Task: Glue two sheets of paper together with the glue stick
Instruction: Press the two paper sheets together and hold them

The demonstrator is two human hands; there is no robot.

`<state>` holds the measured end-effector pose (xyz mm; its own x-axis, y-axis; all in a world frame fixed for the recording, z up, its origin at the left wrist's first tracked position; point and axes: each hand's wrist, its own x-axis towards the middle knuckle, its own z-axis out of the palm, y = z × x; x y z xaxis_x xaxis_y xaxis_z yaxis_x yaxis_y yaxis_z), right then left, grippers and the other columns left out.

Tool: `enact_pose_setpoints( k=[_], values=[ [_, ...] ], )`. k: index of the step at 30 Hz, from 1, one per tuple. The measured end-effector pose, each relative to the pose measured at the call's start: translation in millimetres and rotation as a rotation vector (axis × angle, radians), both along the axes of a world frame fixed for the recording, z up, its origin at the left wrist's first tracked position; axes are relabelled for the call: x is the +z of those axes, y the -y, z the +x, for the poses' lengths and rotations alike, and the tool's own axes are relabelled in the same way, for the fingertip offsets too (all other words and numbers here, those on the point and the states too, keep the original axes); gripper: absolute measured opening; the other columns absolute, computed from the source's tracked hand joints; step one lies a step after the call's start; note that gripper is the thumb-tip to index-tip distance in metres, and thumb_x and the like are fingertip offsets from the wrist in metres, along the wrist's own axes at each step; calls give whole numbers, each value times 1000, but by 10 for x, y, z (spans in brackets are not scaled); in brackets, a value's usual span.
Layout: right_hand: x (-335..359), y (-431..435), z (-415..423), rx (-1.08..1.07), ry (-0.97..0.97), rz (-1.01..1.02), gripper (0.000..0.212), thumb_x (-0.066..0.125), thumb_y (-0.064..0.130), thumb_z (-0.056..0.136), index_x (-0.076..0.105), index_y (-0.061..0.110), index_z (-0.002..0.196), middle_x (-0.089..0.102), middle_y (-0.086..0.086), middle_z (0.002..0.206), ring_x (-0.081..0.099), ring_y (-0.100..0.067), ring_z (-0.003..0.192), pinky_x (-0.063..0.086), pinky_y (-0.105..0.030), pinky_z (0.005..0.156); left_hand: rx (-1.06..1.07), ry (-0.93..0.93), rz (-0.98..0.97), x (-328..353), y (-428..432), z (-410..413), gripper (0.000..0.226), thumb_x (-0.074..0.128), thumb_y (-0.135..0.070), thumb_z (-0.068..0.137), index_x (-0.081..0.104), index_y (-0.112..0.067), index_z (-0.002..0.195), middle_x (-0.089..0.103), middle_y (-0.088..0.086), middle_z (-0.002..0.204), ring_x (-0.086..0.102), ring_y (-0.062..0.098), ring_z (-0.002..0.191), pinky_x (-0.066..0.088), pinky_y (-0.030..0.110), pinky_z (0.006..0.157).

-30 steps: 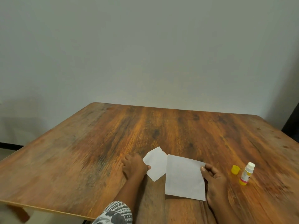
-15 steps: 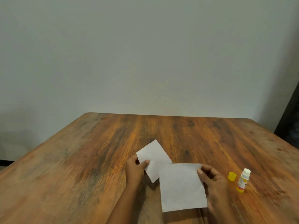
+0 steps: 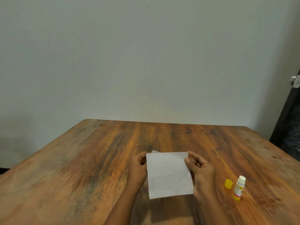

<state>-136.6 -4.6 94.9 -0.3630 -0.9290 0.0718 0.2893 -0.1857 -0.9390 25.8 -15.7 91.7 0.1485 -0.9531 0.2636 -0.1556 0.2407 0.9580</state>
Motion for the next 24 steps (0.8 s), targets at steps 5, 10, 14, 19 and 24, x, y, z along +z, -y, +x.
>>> enact_pose_setpoints(
  k=[5,10,14,19,24],
  values=[
    [19,-26,25,-76,-15,-5,15,63,-2,79,65,12,83,66,-11,83,62,-29,74,52,-36,62,-3,-214,50,5,-6,-1,23,55,2,87,69,-14,80,74,8,77,69,25,70,53,32,56],
    [80,-50,24,-117,-39,-13,13,63,2,80,62,13,75,65,-6,84,61,-27,75,50,-35,61,-29,-421,98,44,-59,-26,11,54,-1,88,66,0,90,73,15,78,67,27,65,53,33,55],
    [120,-19,43,-109,-45,-6,11,64,0,79,62,11,76,65,-7,83,62,-26,75,50,-34,59,-60,-467,104,95,-98,-35,13,53,0,88,65,-2,90,73,12,72,66,26,60,52,32,52],
    [163,10,49,-77,-53,-14,14,65,-1,78,65,8,88,66,-8,82,63,-26,75,53,-39,68,-92,-503,124,116,-110,-9,14,53,2,88,66,-4,91,73,9,71,67,25,58,52,30,49],
    [178,48,25,-50,-96,23,15,64,1,79,67,8,92,68,-12,94,65,-31,86,55,-49,79,-99,-486,128,111,-84,16,19,52,3,89,68,-6,92,73,15,83,68,32,70,53,41,65]
  ],
)
